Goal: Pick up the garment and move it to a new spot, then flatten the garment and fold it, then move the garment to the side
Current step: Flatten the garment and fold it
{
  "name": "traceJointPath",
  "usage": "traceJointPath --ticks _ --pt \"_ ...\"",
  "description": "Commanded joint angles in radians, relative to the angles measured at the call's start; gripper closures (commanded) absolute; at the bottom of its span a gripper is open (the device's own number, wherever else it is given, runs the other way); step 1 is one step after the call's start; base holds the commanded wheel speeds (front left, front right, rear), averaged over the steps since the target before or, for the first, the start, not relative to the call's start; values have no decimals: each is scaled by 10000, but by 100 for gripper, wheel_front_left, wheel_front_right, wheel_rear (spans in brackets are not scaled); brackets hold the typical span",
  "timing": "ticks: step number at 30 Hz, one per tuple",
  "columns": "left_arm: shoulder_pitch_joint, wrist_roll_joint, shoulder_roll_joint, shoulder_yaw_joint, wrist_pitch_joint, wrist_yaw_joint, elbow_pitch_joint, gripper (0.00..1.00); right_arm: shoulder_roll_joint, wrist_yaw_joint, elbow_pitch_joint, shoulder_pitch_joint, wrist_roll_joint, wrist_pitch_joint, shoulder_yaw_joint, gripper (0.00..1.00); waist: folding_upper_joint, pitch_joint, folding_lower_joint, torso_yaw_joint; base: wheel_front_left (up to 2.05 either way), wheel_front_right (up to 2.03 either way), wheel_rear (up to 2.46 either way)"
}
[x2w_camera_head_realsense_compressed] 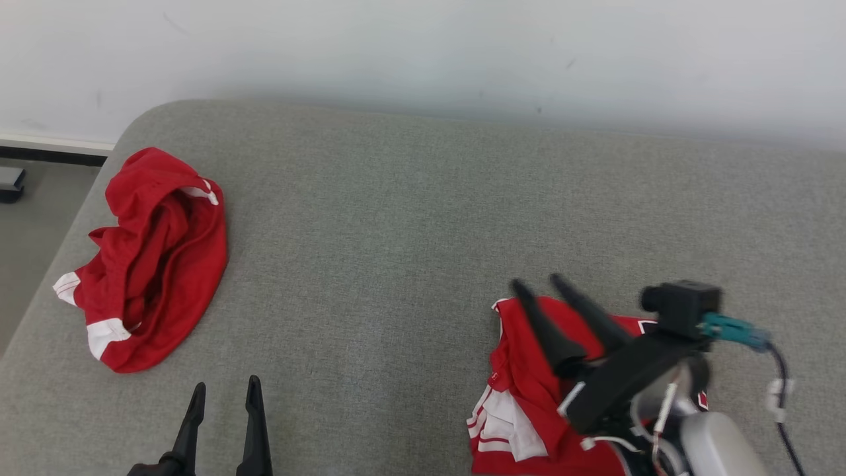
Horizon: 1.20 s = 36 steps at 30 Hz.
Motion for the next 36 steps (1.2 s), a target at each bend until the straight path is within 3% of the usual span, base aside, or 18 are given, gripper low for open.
traceJointPath --ticks 1,10,18,19,20,22,36 --pt "76 46 -6 25 -30 8 -35 0 -50 -24 -18 192 -114 -36 -106 0 0 -14 0 -45 0 0 0" --pt "66 6 -6 21 -30 14 -35 0 -28 -24 -637 1482 -2067 -770 -2683 0 0 -120 0 -190 0 0 0" --pt "75 -16 -8 27 -30 20 -60 0 -28 -24 187 2311 -3632 -2116 -3211 0 0 -131 0 -316 0 0 0" --pt "65 -14 -8 25 -30 15 -60 0 -25 -22 396 2336 -3787 -2242 -3075 22 0 -125 0 -323 0 0 0" --pt "56 -12 -8 18 -30 8 -59 0 -24 -24 615 2350 -3894 -2323 -2978 62 0 -117 0 -325 0 0 0" --pt "23 2 -8 -11 -30 -3 -40 0 -31 -24 1033 2306 -4141 -2489 -2703 100 0 -107 0 -310 0 0 0" --pt "5 -8 -8 -70 -30 20 61 0 -31 -24 3231 1547 -4633 -2864 -406 100 0 -166 0 -111 0 0 0"
